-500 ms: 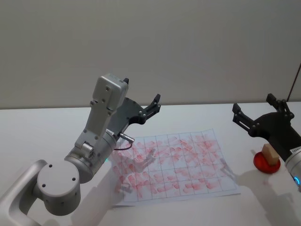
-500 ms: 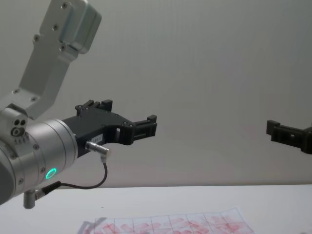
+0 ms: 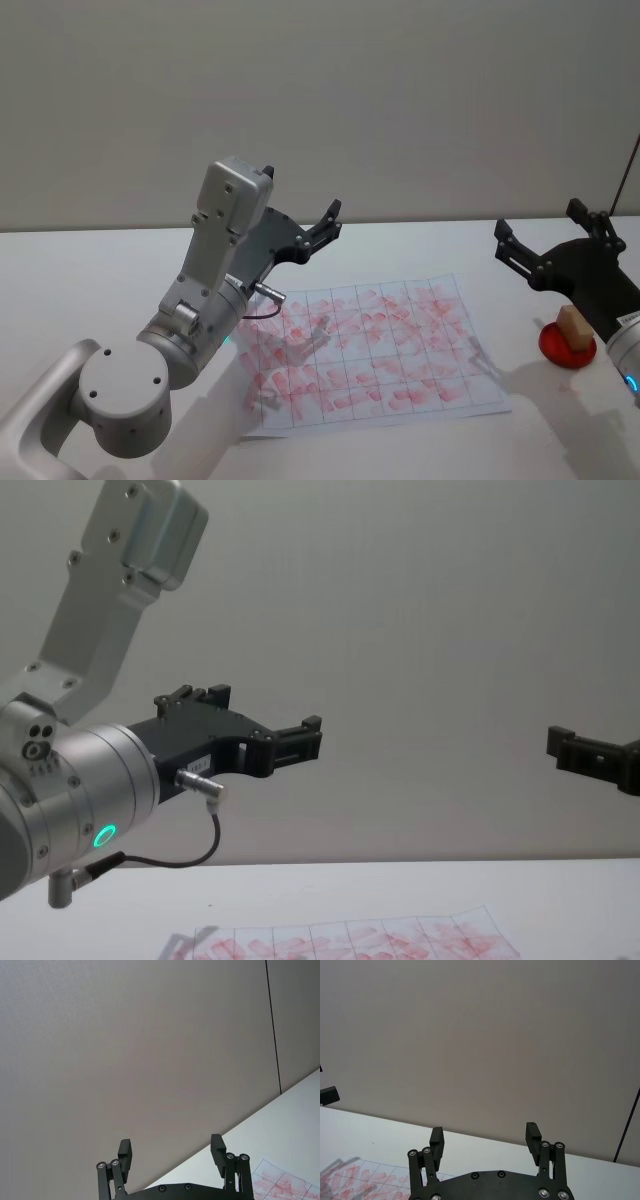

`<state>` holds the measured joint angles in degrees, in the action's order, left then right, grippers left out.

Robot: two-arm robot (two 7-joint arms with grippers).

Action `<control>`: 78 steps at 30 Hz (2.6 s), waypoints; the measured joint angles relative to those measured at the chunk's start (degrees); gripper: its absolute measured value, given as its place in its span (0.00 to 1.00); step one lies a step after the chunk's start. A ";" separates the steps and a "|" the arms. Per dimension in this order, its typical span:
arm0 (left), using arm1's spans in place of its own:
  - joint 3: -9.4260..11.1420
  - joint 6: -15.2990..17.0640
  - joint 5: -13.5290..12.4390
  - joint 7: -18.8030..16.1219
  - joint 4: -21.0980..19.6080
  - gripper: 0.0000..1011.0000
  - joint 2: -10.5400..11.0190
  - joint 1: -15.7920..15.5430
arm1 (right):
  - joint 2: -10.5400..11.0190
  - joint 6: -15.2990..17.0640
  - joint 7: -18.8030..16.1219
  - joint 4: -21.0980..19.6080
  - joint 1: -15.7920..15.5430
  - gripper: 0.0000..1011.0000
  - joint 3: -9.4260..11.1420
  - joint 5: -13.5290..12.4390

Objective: Use the one hand to pick up the stamp and affix it onto the A4 paper.

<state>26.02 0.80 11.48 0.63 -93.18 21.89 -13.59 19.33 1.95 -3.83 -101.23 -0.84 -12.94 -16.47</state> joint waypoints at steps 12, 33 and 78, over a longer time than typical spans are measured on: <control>0.00 0.00 0.00 0.00 0.00 0.99 0.00 0.00 | 0.00 0.00 0.00 0.00 0.00 0.99 0.00 0.00; 0.00 0.00 0.00 0.00 0.00 0.99 0.00 0.00 | 0.30 -0.15 -0.10 -0.17 -0.33 0.99 0.23 -0.29; 0.00 0.00 0.00 0.00 0.00 0.99 0.00 0.00 | 2.50 15.97 7.89 0.16 -5.70 0.99 2.73 -4.18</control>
<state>26.02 0.79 11.48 0.63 -93.17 21.89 -13.59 21.83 17.92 4.06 -101.08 -6.53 -10.21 -20.65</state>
